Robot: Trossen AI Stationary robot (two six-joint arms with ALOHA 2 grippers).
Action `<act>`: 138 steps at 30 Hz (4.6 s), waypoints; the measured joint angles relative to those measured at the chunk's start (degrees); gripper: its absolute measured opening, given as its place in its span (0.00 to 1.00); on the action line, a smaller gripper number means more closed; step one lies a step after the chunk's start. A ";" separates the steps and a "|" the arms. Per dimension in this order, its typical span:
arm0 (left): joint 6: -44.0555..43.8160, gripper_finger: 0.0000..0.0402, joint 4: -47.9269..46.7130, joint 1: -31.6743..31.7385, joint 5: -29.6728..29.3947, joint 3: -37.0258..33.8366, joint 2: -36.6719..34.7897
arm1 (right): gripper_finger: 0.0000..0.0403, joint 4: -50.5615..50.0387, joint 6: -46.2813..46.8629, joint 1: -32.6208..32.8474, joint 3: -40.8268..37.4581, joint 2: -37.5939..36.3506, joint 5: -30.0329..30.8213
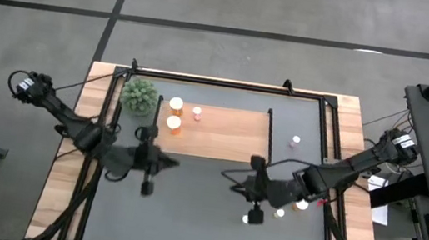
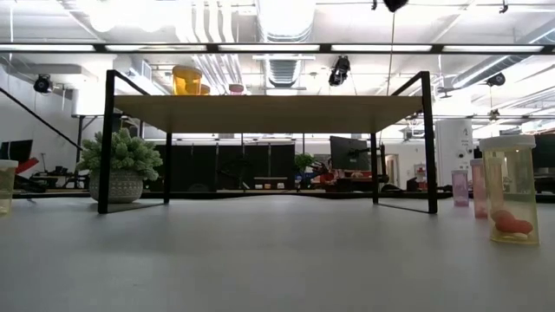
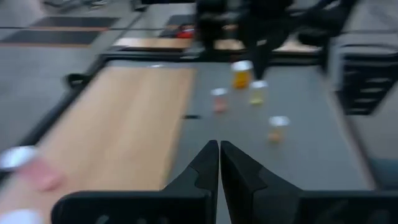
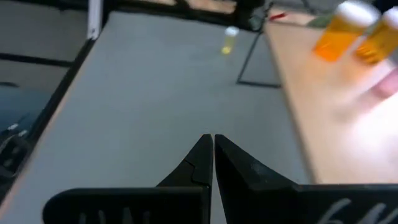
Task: Pick and place medicine bottles onto shelf by color
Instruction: Put the top yellow pill bottle on the shelf
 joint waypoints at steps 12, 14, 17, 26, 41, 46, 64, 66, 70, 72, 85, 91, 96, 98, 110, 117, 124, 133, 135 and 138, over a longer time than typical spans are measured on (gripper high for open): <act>4.12 0.00 11.22 -12.28 -0.14 -0.07 9.30 | 0.02 -0.45 6.17 9.34 0.42 6.14 0.13; 5.77 0.00 12.39 -13.19 -0.54 -0.07 9.74 | 0.02 -2.33 5.96 10.31 2.45 7.65 0.11; 4.04 0.00 11.83 -13.88 -1.48 -0.07 9.49 | 0.02 -6.36 6.55 11.72 5.46 9.68 0.07; -35.87 0.00 -14.39 -14.37 -1.04 0.04 4.77 | 0.02 -10.36 9.10 14.71 6.93 11.72 0.79; -89.01 0.00 -56.30 -11.82 16.48 -4.47 7.20 | 0.02 -5.85 4.23 15.46 4.16 11.69 6.18; -89.45 0.03 -53.20 -11.75 16.52 -6.93 7.20 | 0.02 -5.81 4.23 15.46 4.00 11.69 6.19; -90.57 0.52 -49.26 -10.18 18.01 -14.57 11.74 | 0.02 -5.60 4.21 15.46 3.98 11.69 6.14; -90.59 0.53 -48.95 -10.11 18.03 -15.58 12.46 | 0.02 -5.60 4.21 15.46 3.98 11.69 6.14; -90.66 0.53 -48.13 -9.98 18.05 -16.82 13.63 | 0.02 -5.55 4.21 15.46 3.98 11.69 6.14; -90.66 0.52 -47.59 -9.94 18.05 -17.03 13.96 | 0.02 -5.53 4.24 15.46 3.98 11.69 6.14; -90.46 0.28 -46.62 -9.94 18.12 -17.17 14.70 | 0.02 -4.70 4.49 15.47 3.98 11.69 6.10; -90.37 0.24 -46.48 -9.94 18.12 -17.16 14.67 | 0.02 -4.70 4.63 15.46 3.98 11.69 6.08; -88.06 0.24 -45.93 -9.94 20.54 -14.86 14.61 | 0.02 -4.70 4.65 15.46 3.98 11.69 6.10; -86.32 0.24 -46.04 -9.94 23.03 -12.34 14.56 | 0.02 -4.72 4.65 15.48 3.98 11.69 6.08; -52.10 0.24 -31.97 -8.63 15.49 13.62 17.84 | 0.02 -4.76 3.15 15.50 3.98 11.69 6.06; -25.66 0.24 -33.04 -0.91 12.41 26.25 23.82 | 0.02 -4.83 2.64 15.94 3.96 11.58 6.03; -8.36 0.24 -32.93 9.96 11.94 32.35 26.43 | 0.02 -5.09 2.48 17.08 3.96 10.57 6.06; 3.15 0.24 -31.89 21.95 11.96 31.58 27.57 | 0.02 -4.98 2.47 17.60 3.96 10.12 6.14; 4.43 0.24 -30.91 23.02 11.98 30.89 27.61 | 0.02 -4.98 2.47 17.60 3.96 10.12 6.13; 5.93 0.24 -28.80 23.79 12.03 30.53 27.63 | 0.02 -5.00 2.47 17.60 3.96 10.12 6.12</act>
